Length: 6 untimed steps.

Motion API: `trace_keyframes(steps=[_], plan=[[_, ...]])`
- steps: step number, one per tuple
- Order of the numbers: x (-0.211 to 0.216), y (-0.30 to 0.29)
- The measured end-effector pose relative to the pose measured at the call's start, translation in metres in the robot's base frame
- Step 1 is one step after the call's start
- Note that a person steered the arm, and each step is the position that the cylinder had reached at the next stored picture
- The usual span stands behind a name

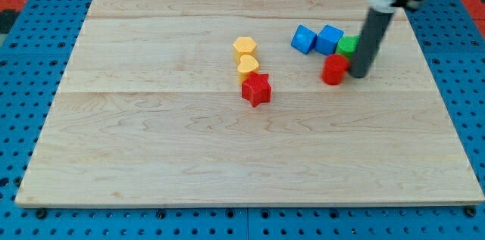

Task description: Push the red circle towards red star

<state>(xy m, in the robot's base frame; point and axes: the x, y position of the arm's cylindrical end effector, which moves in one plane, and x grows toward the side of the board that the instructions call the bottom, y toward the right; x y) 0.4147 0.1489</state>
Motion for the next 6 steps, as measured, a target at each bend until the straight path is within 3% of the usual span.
trace_keyframes(steps=[1, 3, 5, 6], plan=[[-0.009, 0.008], [-0.042, -0.041], [0.056, -0.04], [0.064, -0.04]])
